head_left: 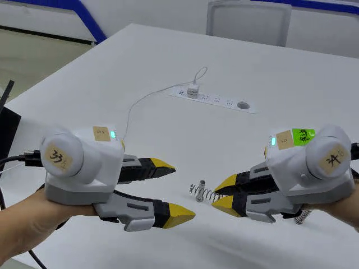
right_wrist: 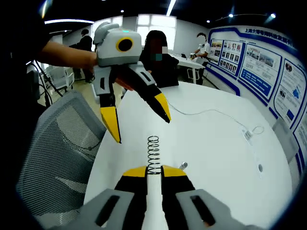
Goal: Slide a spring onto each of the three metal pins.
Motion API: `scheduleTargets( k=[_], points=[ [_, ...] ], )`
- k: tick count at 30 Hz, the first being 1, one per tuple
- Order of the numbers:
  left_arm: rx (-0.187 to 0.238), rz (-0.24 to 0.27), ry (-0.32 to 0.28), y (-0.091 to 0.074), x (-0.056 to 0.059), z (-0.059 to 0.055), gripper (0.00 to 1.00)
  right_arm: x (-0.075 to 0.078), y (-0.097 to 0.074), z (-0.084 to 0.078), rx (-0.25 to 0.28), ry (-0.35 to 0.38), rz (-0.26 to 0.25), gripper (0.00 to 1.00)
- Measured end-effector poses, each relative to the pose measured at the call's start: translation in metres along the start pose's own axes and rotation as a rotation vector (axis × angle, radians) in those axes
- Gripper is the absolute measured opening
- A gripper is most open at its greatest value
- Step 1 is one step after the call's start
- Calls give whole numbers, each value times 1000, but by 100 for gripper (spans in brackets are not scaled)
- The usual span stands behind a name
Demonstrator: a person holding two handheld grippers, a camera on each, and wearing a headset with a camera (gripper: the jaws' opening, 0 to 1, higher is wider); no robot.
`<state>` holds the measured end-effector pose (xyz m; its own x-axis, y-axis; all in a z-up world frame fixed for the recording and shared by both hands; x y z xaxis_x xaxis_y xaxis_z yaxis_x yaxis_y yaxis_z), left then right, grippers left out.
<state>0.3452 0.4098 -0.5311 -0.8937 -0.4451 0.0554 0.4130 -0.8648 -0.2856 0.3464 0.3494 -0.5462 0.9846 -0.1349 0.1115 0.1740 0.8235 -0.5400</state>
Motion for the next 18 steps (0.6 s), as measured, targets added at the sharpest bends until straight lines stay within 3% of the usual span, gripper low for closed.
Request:
scheduleTargets(
  k=[6,18],
  points=[
    [4,-37,13,11,12,6,50,-10,-16,9,37,-33,23,10],
    [18,-163,17,27,48,19,35,-27,-36,10,20,-129,65,10]
  ],
)
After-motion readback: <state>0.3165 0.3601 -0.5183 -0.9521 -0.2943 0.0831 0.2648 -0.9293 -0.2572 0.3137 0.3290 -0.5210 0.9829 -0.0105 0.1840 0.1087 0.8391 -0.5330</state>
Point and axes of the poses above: the centre of the closed fingertips' face, and the gripper's own axes: y roughly forward along the fingers, x roughly to its right, z roughly out of its top, the point moved 2 cm from there along -y, roughly backward along the fingers, and after that the axes turned 8 degrees about x, right-handed, at the moved point
